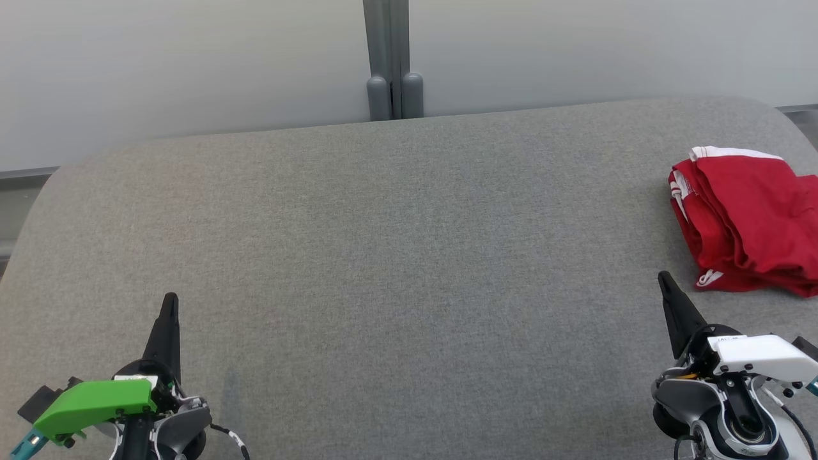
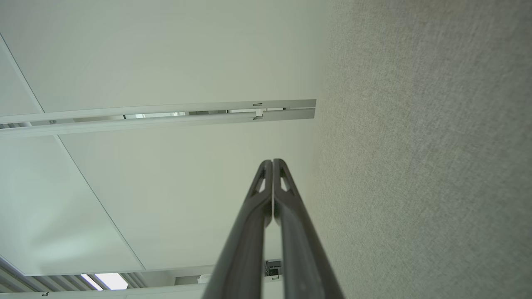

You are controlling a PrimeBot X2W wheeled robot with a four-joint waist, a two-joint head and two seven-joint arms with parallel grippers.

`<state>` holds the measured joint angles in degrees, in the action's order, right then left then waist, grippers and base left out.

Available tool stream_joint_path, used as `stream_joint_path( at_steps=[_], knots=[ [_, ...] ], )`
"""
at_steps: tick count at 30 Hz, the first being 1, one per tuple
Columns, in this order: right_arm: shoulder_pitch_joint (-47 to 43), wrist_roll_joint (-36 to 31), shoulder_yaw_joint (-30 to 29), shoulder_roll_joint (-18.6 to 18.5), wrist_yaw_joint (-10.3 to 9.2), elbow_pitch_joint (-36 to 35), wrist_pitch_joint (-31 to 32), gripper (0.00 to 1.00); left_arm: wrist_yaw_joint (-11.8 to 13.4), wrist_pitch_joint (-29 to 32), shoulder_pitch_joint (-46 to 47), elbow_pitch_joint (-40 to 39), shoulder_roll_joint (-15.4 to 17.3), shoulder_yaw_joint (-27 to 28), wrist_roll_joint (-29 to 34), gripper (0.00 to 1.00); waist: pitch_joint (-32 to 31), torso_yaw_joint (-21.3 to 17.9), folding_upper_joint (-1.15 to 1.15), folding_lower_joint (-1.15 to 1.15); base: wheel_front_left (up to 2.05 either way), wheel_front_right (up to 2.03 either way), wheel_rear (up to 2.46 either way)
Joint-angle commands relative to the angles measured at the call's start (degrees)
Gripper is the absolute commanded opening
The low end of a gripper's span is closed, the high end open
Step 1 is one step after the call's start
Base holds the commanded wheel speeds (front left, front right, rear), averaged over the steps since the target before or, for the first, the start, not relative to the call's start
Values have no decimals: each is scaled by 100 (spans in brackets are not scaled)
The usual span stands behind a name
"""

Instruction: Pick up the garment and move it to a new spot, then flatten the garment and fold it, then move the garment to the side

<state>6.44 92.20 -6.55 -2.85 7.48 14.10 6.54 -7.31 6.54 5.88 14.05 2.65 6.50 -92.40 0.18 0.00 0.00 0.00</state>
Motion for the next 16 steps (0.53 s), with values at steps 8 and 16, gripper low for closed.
stream_joint_path(
  at_steps=[8, 16],
  knots=[
    [-50, 40, -7, -2, 2, -31, 12, 0, -35, 18, 62, -10, 41, 16, -4, 0, 0, 0, 0, 0, 0, 0, 0],
    [-50, 40, -7, -2, 2, -31, 12, 0, -35, 18, 63, -10, 41, 16, -5, 0, 0, 0, 0, 0, 0, 0, 0]
  ],
)
